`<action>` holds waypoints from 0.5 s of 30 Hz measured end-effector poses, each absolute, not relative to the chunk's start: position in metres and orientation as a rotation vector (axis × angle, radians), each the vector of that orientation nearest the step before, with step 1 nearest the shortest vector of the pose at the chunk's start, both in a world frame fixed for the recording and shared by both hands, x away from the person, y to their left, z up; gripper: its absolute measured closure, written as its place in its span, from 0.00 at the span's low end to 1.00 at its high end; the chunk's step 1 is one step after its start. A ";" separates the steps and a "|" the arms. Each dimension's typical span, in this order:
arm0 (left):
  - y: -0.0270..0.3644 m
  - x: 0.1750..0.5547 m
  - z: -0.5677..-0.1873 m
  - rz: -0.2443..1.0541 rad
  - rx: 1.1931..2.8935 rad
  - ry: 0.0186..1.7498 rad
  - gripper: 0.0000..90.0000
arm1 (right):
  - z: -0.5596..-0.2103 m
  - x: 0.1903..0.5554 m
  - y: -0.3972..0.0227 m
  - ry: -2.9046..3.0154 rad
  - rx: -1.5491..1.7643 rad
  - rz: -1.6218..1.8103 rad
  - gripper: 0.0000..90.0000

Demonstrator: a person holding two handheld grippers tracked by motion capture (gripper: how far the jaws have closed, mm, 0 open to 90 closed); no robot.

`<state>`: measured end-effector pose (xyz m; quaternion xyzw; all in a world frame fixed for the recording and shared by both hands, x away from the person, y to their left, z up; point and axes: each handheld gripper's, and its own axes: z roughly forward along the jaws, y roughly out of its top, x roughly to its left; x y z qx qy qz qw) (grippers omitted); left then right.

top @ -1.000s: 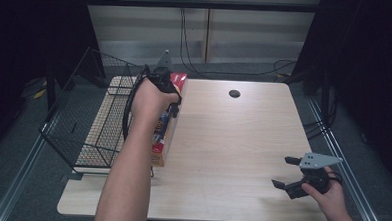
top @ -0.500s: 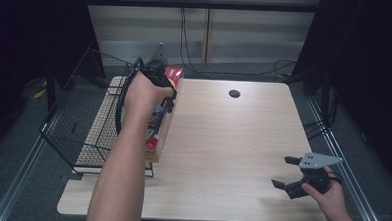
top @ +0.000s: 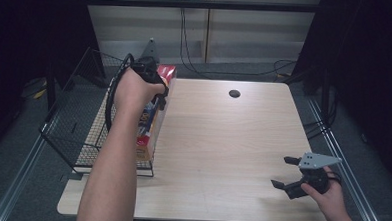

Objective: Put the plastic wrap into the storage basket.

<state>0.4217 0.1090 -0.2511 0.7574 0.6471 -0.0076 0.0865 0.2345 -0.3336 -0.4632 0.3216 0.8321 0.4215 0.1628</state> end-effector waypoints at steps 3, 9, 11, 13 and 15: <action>0.113 0.421 -0.249 -0.014 2.255 1.925 0.49 | -0.463 0.234 -0.333 2.373 0.917 1.197 0.05; 0.125 0.419 -0.243 -0.007 2.241 1.940 0.50 | -0.463 0.234 -0.334 2.374 0.919 1.196 0.05; 0.128 0.418 -0.243 -0.009 2.238 1.953 0.49 | -0.463 0.234 -0.333 2.374 0.915 1.196 0.05; 0.131 0.418 -0.242 0.003 2.236 1.954 0.49 | -0.463 0.234 -0.333 2.378 0.911 1.196 0.05; 0.134 0.417 -0.241 -0.004 2.234 1.961 0.49 | -0.463 0.234 -0.333 2.377 0.912 1.193 0.05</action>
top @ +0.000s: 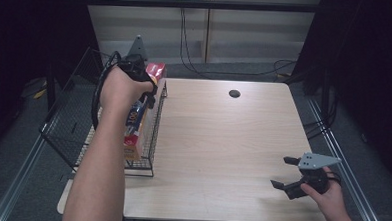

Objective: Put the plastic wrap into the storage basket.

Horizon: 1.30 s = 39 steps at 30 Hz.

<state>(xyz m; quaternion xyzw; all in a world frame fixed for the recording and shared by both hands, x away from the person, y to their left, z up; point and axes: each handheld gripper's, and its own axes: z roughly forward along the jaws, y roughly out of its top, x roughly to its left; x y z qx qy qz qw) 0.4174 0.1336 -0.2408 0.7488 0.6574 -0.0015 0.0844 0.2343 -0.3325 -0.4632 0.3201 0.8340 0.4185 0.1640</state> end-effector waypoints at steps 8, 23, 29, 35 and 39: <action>0.141 0.417 -0.239 0.005 2.233 1.963 0.49 | -0.462 0.234 -0.334 2.376 0.910 1.207 0.05; 0.159 0.415 -0.236 0.026 2.204 1.996 0.49 | -0.463 0.234 -0.332 2.384 0.910 1.202 0.05; 0.171 0.416 -0.236 0.040 2.187 2.015 0.49 | -0.463 0.234 -0.332 2.383 0.912 1.195 0.05; 0.182 0.415 -0.236 0.045 2.168 2.038 0.49 | -0.464 0.235 -0.332 2.391 0.912 1.197 0.05; 0.186 0.414 -0.235 0.042 2.169 2.040 0.49 | -0.463 0.235 -0.331 2.387 0.907 1.196 0.05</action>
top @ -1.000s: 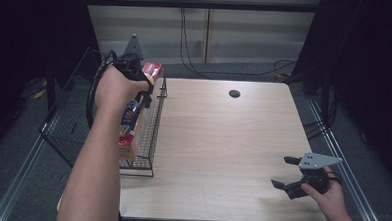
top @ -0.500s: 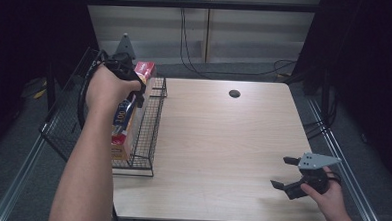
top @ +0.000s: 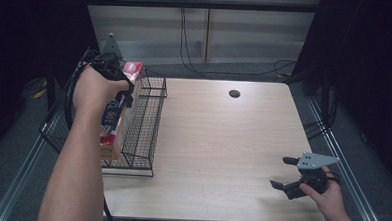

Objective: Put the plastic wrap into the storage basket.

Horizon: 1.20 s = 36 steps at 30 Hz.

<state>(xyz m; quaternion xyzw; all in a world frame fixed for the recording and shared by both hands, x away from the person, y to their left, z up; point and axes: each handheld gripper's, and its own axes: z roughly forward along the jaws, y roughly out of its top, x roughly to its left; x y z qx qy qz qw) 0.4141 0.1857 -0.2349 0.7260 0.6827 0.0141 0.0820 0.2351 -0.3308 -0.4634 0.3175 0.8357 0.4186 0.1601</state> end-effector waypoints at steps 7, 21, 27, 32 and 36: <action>0.191 0.414 -0.231 0.063 2.156 2.044 0.49 | -0.463 0.235 -0.331 2.389 0.906 1.194 0.05; 0.208 0.412 -0.222 0.069 2.120 2.066 0.49 | -0.464 0.235 -0.331 2.395 0.903 1.200 0.05; 0.220 0.412 -0.225 0.085 2.108 2.092 0.49 | -0.464 0.235 -0.331 2.390 0.907 1.193 0.05; 0.227 0.412 -0.227 0.091 2.092 2.110 0.49 | -0.464 0.235 -0.330 2.392 0.906 1.191 0.05; 0.231 0.413 -0.230 0.099 2.077 2.128 0.49 | -0.464 0.235 -0.330 2.393 0.907 1.196 0.05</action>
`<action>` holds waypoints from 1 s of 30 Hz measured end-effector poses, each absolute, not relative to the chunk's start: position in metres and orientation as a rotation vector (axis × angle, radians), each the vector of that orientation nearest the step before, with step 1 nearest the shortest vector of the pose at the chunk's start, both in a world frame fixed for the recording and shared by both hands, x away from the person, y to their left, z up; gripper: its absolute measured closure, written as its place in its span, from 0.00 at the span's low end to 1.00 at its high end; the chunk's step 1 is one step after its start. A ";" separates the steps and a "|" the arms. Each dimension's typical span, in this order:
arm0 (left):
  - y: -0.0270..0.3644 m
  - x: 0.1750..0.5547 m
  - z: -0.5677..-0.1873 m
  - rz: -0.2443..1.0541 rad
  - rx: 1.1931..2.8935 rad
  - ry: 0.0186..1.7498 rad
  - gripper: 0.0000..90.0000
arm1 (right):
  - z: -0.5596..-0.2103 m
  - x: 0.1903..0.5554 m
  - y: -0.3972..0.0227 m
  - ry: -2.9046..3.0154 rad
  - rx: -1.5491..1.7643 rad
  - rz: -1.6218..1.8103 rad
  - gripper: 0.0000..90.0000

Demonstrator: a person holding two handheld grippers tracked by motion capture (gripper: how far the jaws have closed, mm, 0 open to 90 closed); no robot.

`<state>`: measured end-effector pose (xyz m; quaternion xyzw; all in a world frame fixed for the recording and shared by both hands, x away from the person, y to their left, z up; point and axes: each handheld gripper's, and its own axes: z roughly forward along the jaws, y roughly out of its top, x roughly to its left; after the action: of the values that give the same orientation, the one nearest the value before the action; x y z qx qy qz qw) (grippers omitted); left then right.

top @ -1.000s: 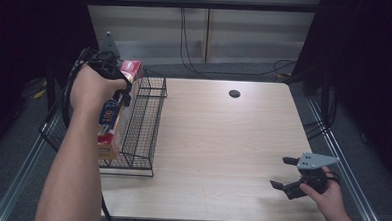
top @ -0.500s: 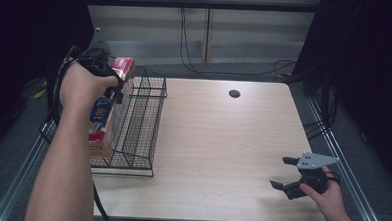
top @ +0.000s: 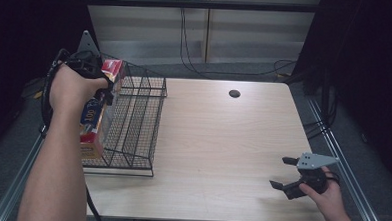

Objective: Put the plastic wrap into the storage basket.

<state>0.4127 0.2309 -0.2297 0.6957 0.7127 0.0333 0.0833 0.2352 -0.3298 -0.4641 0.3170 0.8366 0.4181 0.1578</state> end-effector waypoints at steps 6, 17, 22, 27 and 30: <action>0.237 0.414 -0.233 0.101 2.073 2.140 0.49 | -0.464 0.235 -0.330 2.393 0.903 1.204 0.05; 0.246 0.420 -0.245 0.094 2.056 2.161 0.49 | -0.465 0.236 -0.330 2.402 0.904 1.191 0.05; 0.251 0.423 -0.254 0.078 2.051 2.176 0.49 | -0.465 0.236 -0.329 2.401 0.902 1.187 0.05; 0.256 0.424 -0.261 0.069 2.021 2.197 0.49 | -0.465 0.236 -0.330 2.397 0.908 1.190 0.05; 0.259 0.425 -0.265 0.092 2.030 2.201 0.49 | -0.465 0.236 -0.331 2.397 0.913 1.182 0.05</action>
<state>0.4249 0.2590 -0.2653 0.6758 0.7328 0.0308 0.0731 0.2362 -0.3307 -0.4654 0.3194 0.8380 0.4134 0.1580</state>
